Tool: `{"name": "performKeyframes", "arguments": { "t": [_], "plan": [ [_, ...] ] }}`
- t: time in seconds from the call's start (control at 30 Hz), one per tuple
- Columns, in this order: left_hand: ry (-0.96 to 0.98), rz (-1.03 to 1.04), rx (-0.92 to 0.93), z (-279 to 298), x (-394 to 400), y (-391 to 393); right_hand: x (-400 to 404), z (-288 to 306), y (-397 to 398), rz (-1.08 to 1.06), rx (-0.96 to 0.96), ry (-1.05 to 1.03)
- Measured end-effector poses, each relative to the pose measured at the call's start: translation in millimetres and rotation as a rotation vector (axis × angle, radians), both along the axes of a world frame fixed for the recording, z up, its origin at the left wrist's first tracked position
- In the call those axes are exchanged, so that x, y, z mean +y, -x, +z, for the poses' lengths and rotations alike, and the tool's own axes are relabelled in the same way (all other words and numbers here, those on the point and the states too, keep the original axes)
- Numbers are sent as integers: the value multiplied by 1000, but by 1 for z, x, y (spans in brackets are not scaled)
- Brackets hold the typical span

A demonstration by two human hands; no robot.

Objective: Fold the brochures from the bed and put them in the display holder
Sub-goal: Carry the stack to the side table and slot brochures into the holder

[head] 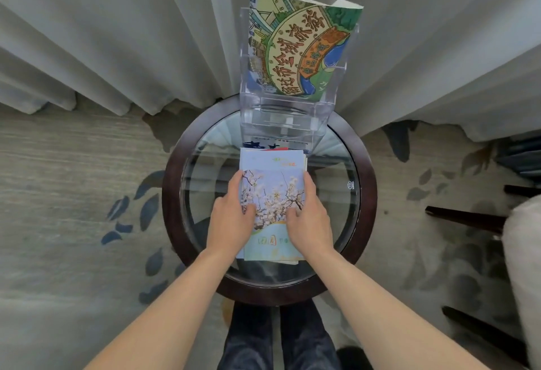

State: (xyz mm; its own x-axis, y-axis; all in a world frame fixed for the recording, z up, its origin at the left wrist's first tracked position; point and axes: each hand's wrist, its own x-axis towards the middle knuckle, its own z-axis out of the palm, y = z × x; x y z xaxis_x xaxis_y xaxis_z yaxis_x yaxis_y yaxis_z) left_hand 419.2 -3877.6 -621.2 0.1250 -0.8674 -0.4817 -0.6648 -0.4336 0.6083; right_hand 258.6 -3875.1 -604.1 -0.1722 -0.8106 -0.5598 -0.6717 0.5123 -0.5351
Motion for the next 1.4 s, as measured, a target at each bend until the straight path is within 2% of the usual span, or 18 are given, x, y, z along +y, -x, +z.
{"name": "performKeyframes", "arguments": {
  "t": [0.23, 0.4, 0.6, 0.73, 0.97, 1.23, 1.4],
  "plan": [
    [-24, -55, -11, -15, 3, 0, 3, -23, 2, 31, 44, -80],
    [9, -79, -50, -12, 1, 13, 4, -24, 1, 58, 132, -50],
    [-106, 108, -32, -7, -6, 29, -4, -18, -5, -40, 151, -99],
    [-138, 140, -20, -7, -10, 32, -9, -14, -3, -80, 99, -121],
    [-226, 386, 102, -3, -21, 39, -16, -16, 5, -172, 29, -130],
    [-223, 386, 127, -1, -25, 39, -16, -19, 6, -261, -12, -120],
    [-130, 415, 99, 14, -30, 41, -15, -7, 5, -337, 43, -85]
  ]
}}
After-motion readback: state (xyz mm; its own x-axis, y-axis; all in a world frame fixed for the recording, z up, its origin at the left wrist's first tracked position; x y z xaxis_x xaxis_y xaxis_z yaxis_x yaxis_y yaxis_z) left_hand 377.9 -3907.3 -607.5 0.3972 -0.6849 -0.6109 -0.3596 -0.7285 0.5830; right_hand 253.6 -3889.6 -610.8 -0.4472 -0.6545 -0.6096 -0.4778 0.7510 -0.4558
